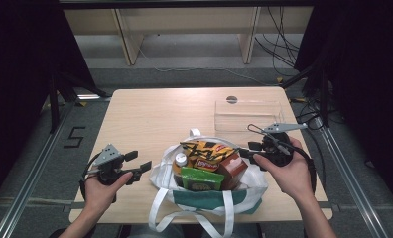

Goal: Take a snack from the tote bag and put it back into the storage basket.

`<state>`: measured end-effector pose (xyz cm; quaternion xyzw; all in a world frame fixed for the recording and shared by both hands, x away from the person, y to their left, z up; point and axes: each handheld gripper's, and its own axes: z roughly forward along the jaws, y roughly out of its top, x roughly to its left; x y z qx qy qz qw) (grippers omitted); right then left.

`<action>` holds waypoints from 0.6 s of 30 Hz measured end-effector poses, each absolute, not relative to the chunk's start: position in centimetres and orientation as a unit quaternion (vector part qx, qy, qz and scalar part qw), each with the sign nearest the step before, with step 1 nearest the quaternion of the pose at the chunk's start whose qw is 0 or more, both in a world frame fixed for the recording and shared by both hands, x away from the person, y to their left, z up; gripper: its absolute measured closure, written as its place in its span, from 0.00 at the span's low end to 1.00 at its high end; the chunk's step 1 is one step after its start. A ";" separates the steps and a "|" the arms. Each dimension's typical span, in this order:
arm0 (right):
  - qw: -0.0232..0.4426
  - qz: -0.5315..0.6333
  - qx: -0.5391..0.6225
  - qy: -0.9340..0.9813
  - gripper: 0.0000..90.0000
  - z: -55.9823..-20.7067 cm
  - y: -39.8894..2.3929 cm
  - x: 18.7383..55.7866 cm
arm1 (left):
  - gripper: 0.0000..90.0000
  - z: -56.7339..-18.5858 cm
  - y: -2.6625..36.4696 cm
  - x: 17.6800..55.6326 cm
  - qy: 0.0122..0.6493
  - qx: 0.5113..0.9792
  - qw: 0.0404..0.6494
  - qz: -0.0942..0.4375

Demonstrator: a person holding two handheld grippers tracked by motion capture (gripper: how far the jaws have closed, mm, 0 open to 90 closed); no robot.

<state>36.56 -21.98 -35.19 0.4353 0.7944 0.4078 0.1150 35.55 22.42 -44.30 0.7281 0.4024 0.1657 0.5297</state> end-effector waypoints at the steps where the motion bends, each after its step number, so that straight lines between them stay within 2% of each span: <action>1: 0.095 0.405 0.456 0.787 0.61 -35.1 -21.6 36.2 | 0.32 -44.3 22.4 35.5 0.403 0.729 0.527 0.168; 4: 0.108 0.408 0.422 0.802 0.61 -35.4 -21.6 36.4 | 0.32 -44.3 22.4 35.6 0.404 0.729 0.527 0.166; 16: 0.058 0.442 0.405 0.799 0.57 -36.1 -20.7 37.7 | 0.32 -44.4 22.3 35.7 0.401 0.732 0.525 0.166; 18: 0.063 0.446 0.395 0.801 0.57 -36.3 -20.9 38.1 | 0.32 -44.4 22.3 35.7 0.400 0.732 0.526 0.165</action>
